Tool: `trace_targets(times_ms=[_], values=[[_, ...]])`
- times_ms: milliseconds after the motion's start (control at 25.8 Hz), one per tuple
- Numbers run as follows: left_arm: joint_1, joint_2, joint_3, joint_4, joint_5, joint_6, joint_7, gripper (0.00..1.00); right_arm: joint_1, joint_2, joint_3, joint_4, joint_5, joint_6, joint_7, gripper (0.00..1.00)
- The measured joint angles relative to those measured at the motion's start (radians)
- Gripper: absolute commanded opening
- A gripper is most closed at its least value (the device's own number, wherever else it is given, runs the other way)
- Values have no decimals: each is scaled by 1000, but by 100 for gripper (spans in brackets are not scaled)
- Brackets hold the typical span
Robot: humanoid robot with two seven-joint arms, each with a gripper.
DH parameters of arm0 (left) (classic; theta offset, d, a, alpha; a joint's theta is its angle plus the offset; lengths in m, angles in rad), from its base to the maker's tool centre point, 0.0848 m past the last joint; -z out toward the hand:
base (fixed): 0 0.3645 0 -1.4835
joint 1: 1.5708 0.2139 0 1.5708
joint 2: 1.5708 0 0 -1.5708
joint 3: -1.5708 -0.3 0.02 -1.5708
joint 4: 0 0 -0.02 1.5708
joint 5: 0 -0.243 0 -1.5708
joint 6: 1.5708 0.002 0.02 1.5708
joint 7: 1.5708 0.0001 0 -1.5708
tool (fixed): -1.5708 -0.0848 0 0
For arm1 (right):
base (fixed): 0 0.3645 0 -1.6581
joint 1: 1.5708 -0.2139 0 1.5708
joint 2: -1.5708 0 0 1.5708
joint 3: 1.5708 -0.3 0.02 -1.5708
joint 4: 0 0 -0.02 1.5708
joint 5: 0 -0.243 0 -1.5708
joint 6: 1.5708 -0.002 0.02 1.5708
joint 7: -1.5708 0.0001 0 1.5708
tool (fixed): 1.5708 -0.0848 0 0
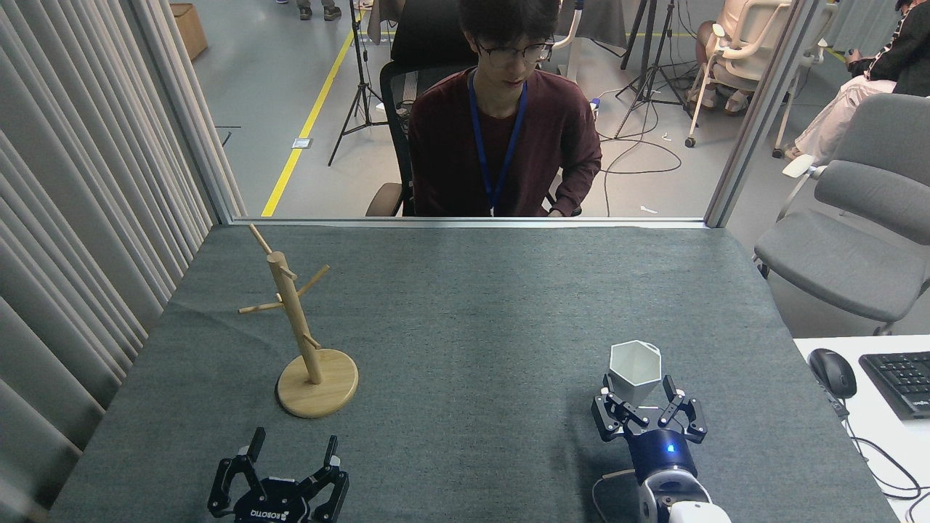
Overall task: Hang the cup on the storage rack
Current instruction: 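Close the right gripper around the white cup's rim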
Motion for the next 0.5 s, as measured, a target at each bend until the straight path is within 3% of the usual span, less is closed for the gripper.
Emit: trace_targets(times_ms=[504], values=[[-1,12,2,12,3,-4,3,100,-47,13,23,71,-2,12,-16,99]])
